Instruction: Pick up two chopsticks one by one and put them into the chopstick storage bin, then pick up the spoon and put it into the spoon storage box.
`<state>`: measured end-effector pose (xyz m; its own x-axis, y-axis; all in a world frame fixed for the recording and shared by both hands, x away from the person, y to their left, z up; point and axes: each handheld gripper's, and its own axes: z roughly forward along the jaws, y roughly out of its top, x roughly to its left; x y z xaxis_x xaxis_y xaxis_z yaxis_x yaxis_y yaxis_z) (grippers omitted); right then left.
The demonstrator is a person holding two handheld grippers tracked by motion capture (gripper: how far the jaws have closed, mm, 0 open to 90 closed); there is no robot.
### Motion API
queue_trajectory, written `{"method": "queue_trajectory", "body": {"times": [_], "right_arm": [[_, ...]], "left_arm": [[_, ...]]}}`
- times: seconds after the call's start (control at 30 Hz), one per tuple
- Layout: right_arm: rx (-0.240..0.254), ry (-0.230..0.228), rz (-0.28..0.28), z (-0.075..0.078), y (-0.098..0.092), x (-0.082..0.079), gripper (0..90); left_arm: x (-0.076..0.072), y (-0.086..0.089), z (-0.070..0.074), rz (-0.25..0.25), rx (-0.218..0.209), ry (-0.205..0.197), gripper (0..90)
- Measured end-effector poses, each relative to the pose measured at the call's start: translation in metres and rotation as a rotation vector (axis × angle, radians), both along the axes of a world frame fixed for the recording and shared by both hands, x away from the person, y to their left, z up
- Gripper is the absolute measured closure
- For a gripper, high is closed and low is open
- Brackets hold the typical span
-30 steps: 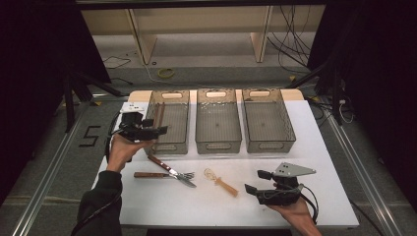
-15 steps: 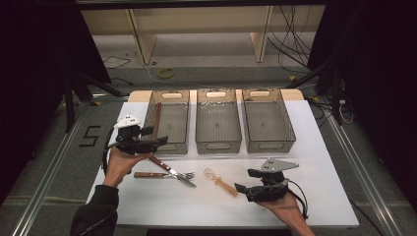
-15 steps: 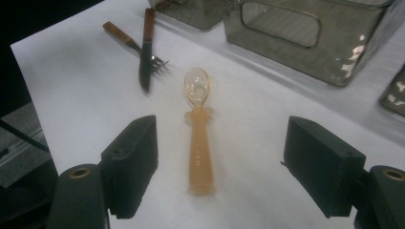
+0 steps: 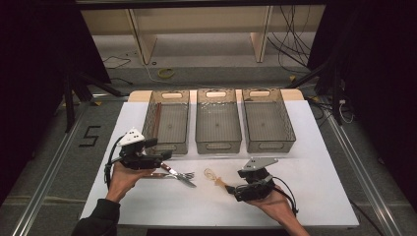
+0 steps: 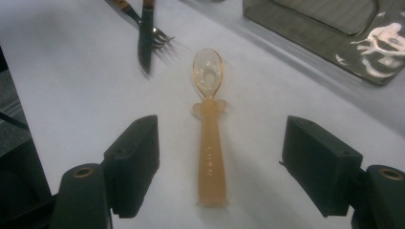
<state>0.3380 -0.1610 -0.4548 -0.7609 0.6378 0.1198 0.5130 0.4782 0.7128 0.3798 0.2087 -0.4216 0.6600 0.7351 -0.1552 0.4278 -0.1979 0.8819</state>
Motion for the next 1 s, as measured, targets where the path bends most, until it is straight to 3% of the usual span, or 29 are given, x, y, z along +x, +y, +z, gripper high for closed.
{"method": "queue_trajectory", "body": {"times": [0.13,0.43,1.0], "right_arm": [[-0.03,0.019,0.004,-0.001,0.004,0.003,30.4],[-0.08,0.048,0.033,-0.003,0.011,0.008,33.7],[-0.18,0.11,0.056,-0.01,0.019,0.015,42.2]], "left_arm": [[-0.009,-0.003,-0.007,0.001,-0.02,-0.001,20.8],[-0.022,-0.009,-0.025,0.007,-0.005,0.003,20.9],[-0.037,-0.014,-0.033,-0.008,0.027,-0.008,20.2]]}}
